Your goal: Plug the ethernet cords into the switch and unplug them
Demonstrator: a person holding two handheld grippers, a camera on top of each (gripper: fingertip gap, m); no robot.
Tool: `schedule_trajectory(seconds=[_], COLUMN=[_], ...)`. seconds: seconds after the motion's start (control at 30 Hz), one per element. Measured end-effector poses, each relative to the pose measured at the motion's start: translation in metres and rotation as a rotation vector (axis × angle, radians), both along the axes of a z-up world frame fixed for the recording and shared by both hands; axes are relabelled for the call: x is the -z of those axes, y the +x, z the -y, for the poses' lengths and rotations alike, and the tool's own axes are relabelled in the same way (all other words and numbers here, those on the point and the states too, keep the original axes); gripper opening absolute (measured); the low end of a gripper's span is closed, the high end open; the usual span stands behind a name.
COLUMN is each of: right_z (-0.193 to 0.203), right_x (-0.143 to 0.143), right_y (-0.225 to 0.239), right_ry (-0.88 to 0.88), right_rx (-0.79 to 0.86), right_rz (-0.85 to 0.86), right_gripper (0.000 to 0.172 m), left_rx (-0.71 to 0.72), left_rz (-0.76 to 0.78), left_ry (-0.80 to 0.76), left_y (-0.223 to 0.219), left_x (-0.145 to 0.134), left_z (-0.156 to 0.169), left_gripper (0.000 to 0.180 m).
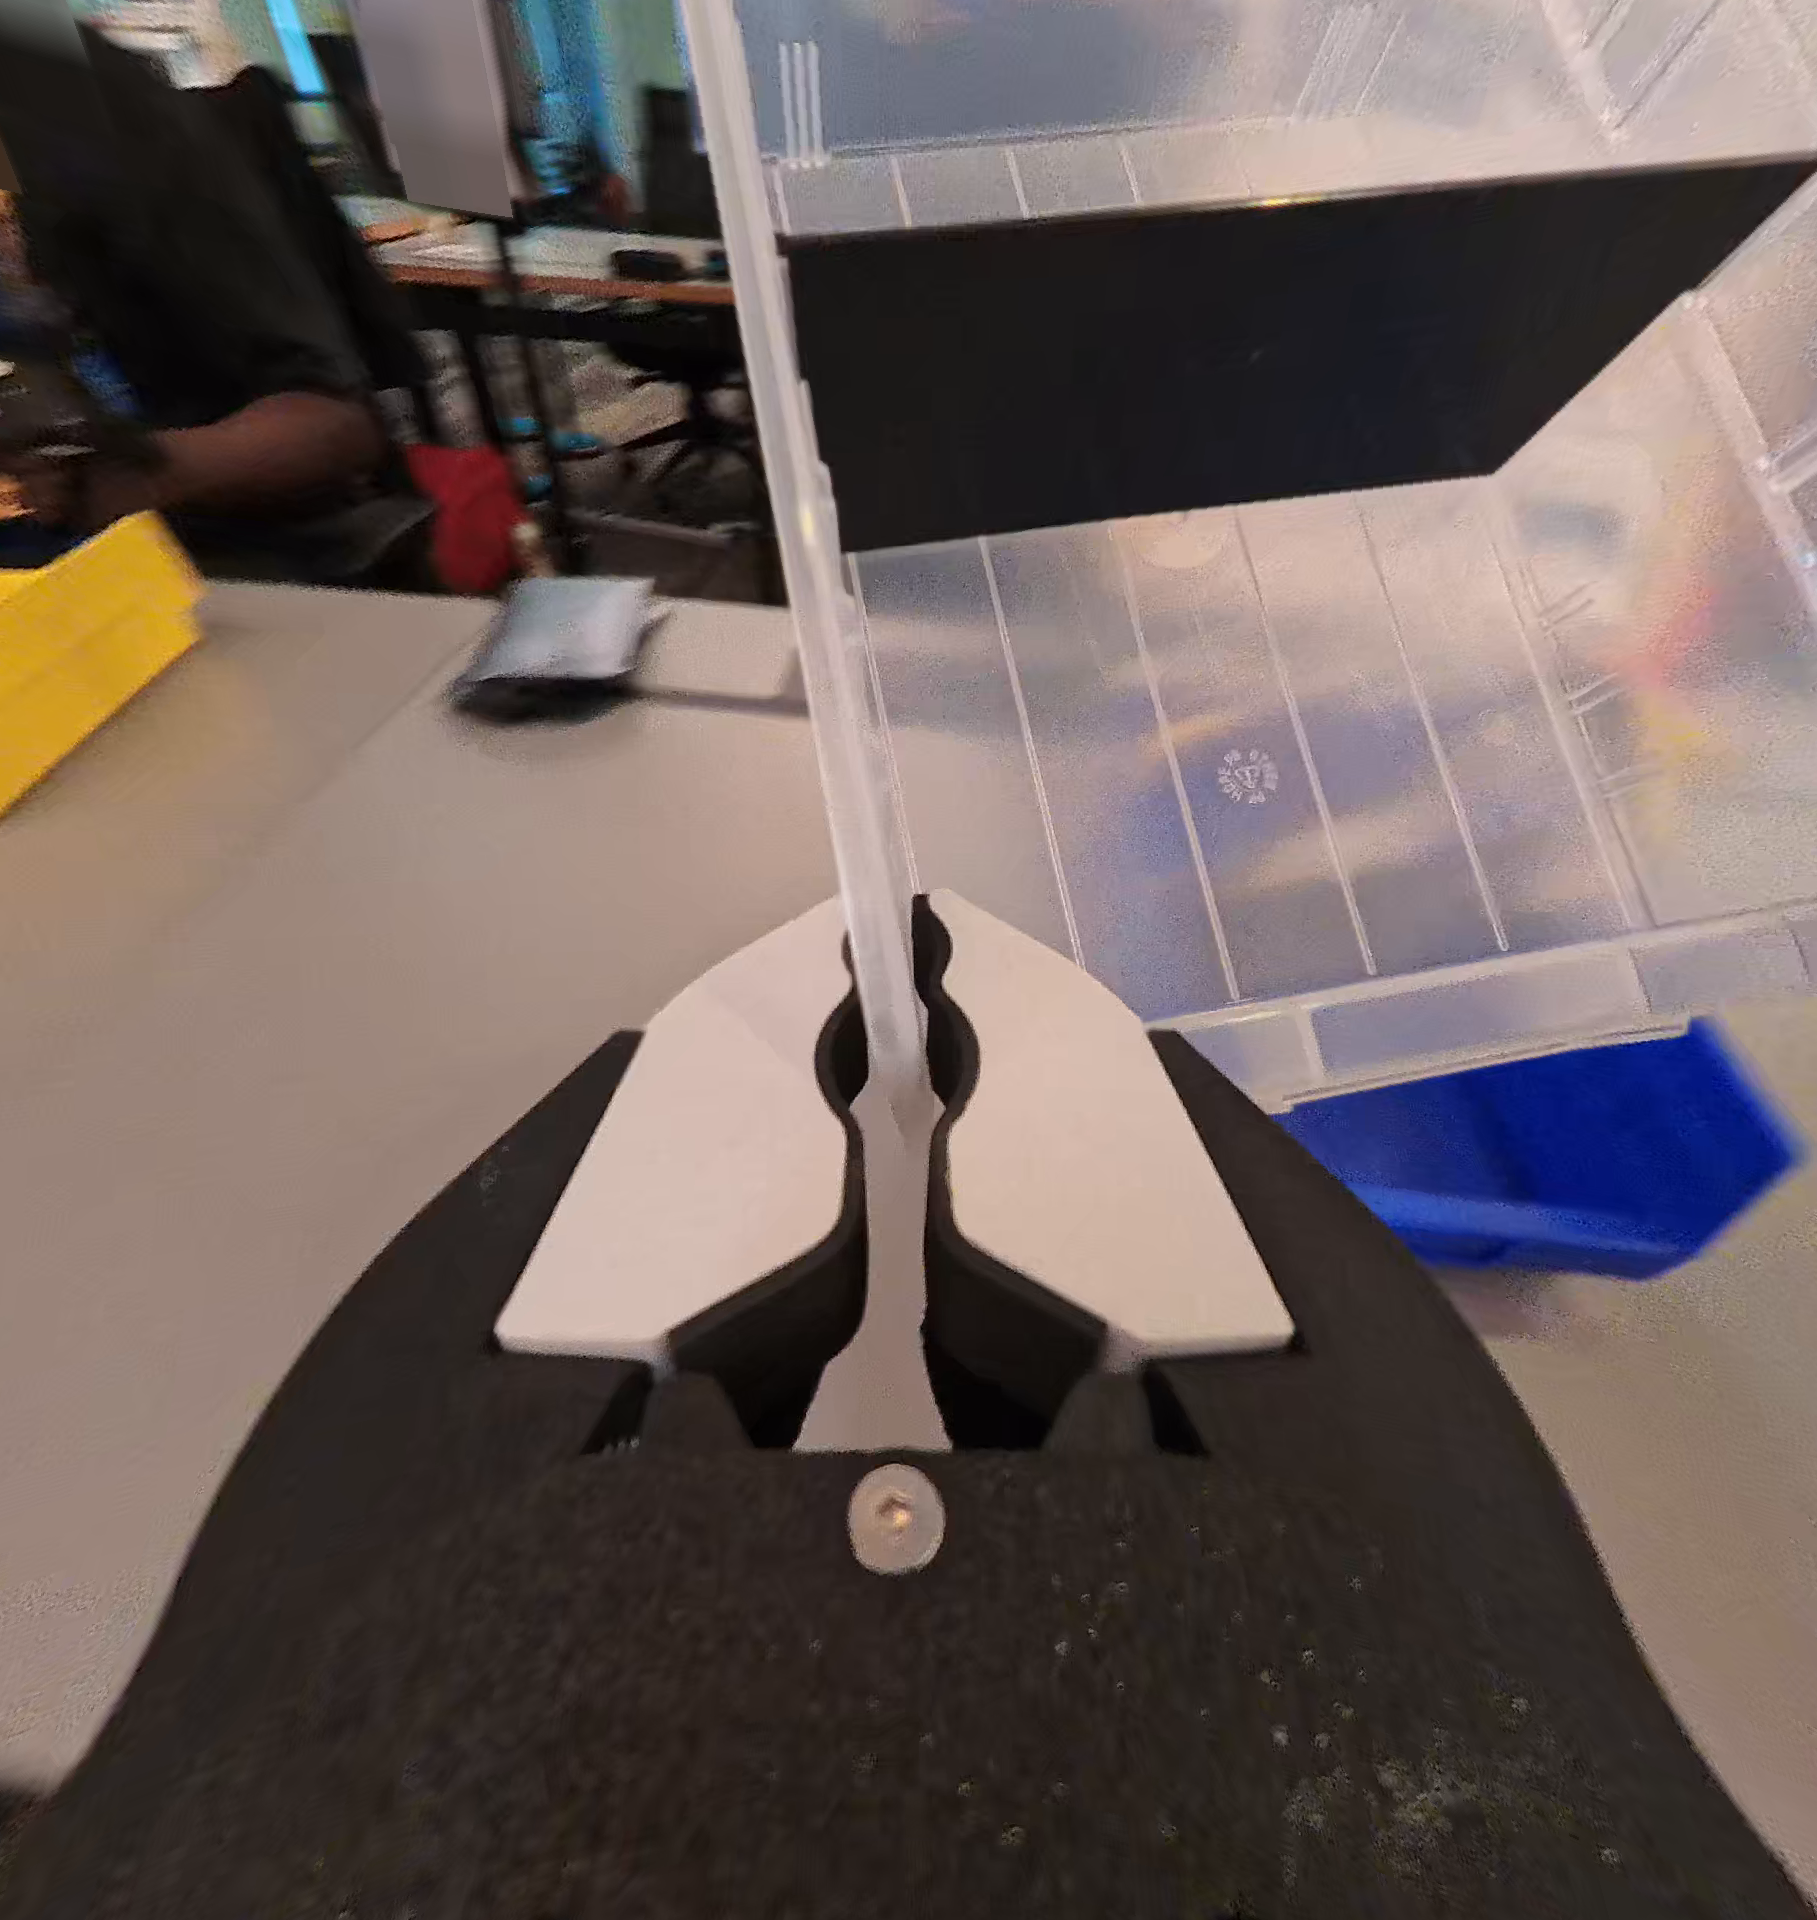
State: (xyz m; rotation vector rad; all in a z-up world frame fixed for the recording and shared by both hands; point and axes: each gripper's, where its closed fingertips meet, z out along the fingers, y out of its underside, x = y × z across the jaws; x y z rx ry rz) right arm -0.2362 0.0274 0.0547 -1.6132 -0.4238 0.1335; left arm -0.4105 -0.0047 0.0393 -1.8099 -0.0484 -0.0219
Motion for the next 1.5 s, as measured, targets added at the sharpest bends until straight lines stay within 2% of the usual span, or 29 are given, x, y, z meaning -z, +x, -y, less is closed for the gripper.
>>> schedule_trajectory(seconds=[0.13,0.2,0.27,0.37,0.47,0.57,0.63,0.73,0.83,0.93,1.03,1.1,1.13,1.2,1.27,1.33,1.37,1.43,1.5], right_z=[-0.025,-0.028,-0.024,-0.016,-0.014,-0.012,-0.012,-0.014,-0.015,-0.01,0.006,0.012,0.011,0.008,0.004,0.006,0.008,-0.001,-0.014], right_x=[-0.038,-0.039,-0.025,0.025,0.102,0.167,0.185,0.192,0.198,0.198,0.167,0.13,0.11,0.079,0.067,0.086,0.102,0.136,0.16], right_y=[0.13,0.205,0.279,0.377,0.45,0.49,0.501,0.505,0.505,0.509,0.525,0.515,0.498,0.441,0.351,0.242,0.197,0.142,0.107], right_ry=[0.017,0.0,-0.06,-0.202,-0.366,-0.524,-0.568,-0.576,-0.594,-0.565,-0.493,-0.403,-0.354,-0.277,-0.217,-0.258,-0.31,-0.385,-0.462], right_rx=[0.215,0.332,0.435,0.554,0.532,0.496,0.488,0.489,0.467,0.483,0.579,0.603,0.572,0.463,0.25,-0.048,-0.142,-0.178,-0.159], right_rz=[0.02,0.024,0.008,0.045,0.008,-0.105,-0.132,-0.1,-0.147,-0.109,0.055,0.131,0.159,0.203,0.164,0.056,0.001,-0.068,-0.159], right_gripper=[0.003,0.002,0.003,0.002,0.003,0.002,0.003,0.002,0.002,0.006,0.027,0.026,0.026,0.03,0.03,0.044,0.054,0.058,0.073], left_rx=[0.19,0.292,0.387,0.481,0.515,0.555,0.569,0.582,0.655,0.873,1.069,1.08,1.028,0.831,0.588,0.43,0.381,0.371,0.411], left_rz=[0.032,0.042,0.033,0.006,-0.071,-0.096,-0.133,-0.19,-0.148,-0.075,0.059,0.111,0.098,0.03,-0.016,0.038,0.087,0.188,0.22], left_ry=[0.005,-0.039,-0.103,-0.213,-0.33,-0.456,-0.481,-0.477,-0.489,-0.525,-0.51,-0.413,-0.34,-0.242,-0.196,-0.189,-0.21,-0.272,-0.285], left_y=[0.131,0.209,0.284,0.38,0.446,0.482,0.49,0.491,0.494,0.495,0.454,0.396,0.359,0.272,0.181,0.114,0.092,0.078,0.087], left_x=[-0.021,-0.011,0.01,0.055,0.115,0.166,0.183,0.191,0.19,0.179,0.147,0.121,0.111,0.096,0.092,0.102,0.114,0.139,0.152], left_z=[-0.057,-0.075,-0.086,-0.09,-0.087,-0.075,-0.068,-0.062,-0.055,-0.027,0.016,0.029,0.025,0.003,-0.017,-0.027,-0.031,-0.042,-0.056], left_gripper=[0.005,0.006,0.006,0.006,0.007,0.01,0.011,0.014,0.024,0.039,0.049,0.048,0.046,0.049,0.047,0.048,0.049,0.054,0.053])
